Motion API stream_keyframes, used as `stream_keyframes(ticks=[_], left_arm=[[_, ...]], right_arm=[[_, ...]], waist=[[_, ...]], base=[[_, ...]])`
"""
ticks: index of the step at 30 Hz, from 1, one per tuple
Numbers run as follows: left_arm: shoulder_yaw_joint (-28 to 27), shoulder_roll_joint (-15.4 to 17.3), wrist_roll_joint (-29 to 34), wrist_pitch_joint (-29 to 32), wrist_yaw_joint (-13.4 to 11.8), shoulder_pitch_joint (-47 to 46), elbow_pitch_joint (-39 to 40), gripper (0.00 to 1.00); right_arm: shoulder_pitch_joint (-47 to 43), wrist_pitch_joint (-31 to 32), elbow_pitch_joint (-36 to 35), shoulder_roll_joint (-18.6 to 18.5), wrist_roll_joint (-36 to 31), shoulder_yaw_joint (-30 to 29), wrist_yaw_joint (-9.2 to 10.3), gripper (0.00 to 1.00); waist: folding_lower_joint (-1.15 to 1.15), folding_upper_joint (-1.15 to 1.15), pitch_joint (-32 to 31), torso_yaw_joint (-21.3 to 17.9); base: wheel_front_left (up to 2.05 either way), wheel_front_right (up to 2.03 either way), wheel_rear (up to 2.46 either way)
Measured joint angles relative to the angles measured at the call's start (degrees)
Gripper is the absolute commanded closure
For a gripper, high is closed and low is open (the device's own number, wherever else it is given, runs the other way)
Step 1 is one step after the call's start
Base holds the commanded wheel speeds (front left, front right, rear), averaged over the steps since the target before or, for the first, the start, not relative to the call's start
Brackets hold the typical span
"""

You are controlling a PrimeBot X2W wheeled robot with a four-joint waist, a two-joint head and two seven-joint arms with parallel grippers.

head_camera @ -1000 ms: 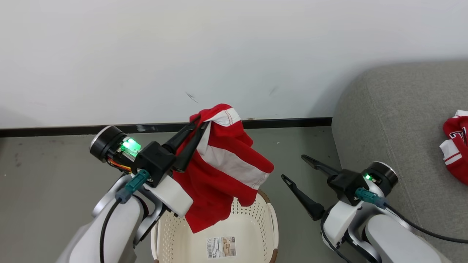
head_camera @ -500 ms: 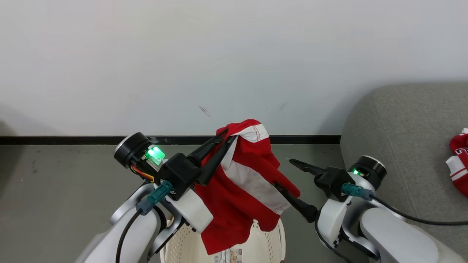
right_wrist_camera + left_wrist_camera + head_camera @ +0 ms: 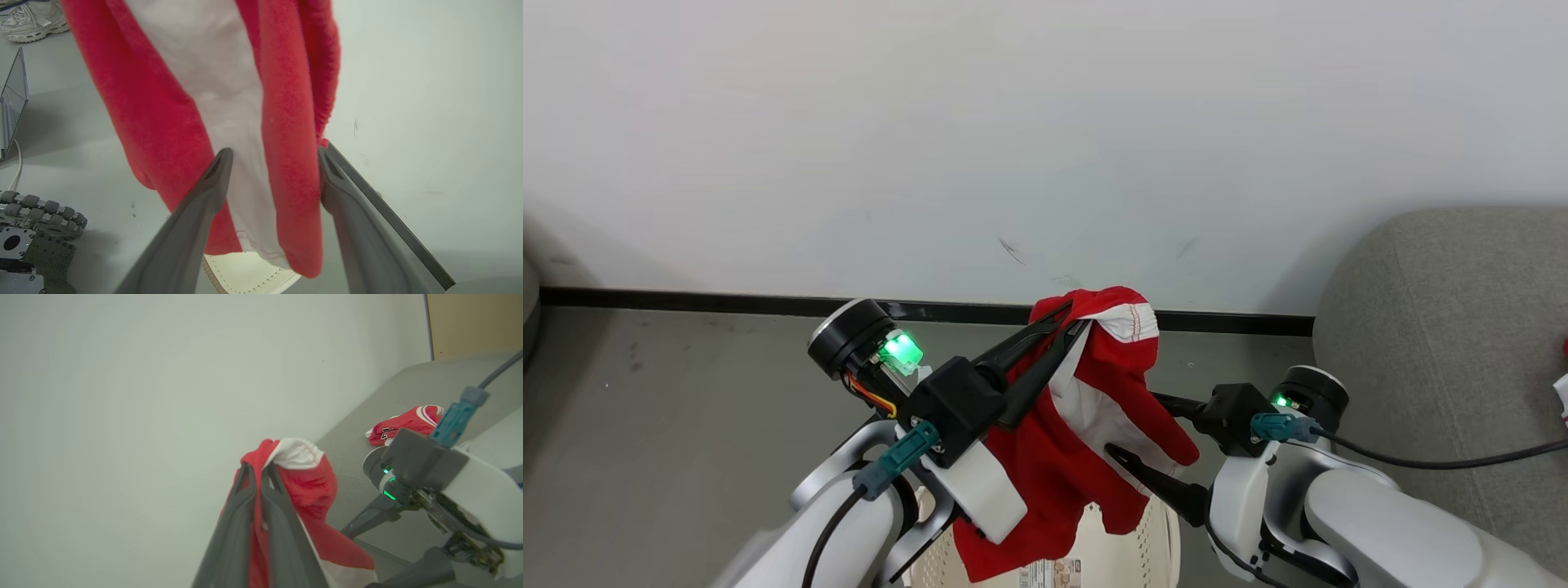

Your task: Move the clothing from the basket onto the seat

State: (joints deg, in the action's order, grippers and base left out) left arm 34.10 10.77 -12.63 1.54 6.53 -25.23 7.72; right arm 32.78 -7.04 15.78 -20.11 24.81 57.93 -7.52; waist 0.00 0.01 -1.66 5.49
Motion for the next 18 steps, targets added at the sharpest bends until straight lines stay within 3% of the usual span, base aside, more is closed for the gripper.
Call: stream_keyframes(ticks=[6,8,9,10,11,12,13,18], left_arm=[[0.21,-0.05,-0.44,1.0,0.01,0.01,0.78,1.0],[0.18,-0.05,-1.03,1.02,0.01,0.02,0.93,1.0],[0.15,-0.04,-1.08,1.21,0.01,0.03,1.03,1.0],[0.1,-0.04,-1.09,1.26,0.01,0.08,1.09,1.0],[-0.01,-0.04,-1.1,1.44,0.0,0.13,1.13,1.0],[-0.16,0.0,-1.1,1.45,-0.01,0.21,1.13,1.0],[-0.43,0.0,-1.14,1.55,-0.08,0.45,1.12,1.0],[-2.33,0.38,-2.01,1.92,-1.1,2.35,-0.01,1.0]], right_arm=[[2.57,-0.02,-0.36,0.22,3.72,4.46,0.0,0.0],[3.32,-0.1,-0.51,0.3,4.41,5.91,0.0,0.06],[3.65,-0.11,-0.48,0.3,4.7,6.52,0.01,0.39],[4.02,-0.23,-0.52,0.24,5.09,7.35,0.01,0.57],[4.26,-0.62,-0.56,0.21,5.39,8.1,0.01,0.69],[4.41,-0.69,-0.57,0.19,5.65,8.66,0.0,0.91],[4.56,-0.9,-0.58,0.1,6.02,9.14,0.0,0.99],[5.26,-2.79,-0.69,-1.4,8.05,9.76,0.0,1.0]], waist=[[0.0,0.0,0.26,0.81],[0.0,0.0,0.39,1.02],[0.0,0.0,0.46,1.1],[0.0,0.0,0.53,1.15],[0.0,0.0,0.59,1.18],[0.0,0.0,0.64,1.17],[0.0,0.0,0.67,1.15],[0.0,0.0,0.85,0.8]], base=[[0.0,0.0,0.0],[0.0,0.0,0.0],[0.0,0.0,0.0],[0.0,0.0,0.0],[0.0,0.0,0.0],[0.0,0.0,0.0],[0.0,0.0,0.0],[0.0,0.0,0.0]])
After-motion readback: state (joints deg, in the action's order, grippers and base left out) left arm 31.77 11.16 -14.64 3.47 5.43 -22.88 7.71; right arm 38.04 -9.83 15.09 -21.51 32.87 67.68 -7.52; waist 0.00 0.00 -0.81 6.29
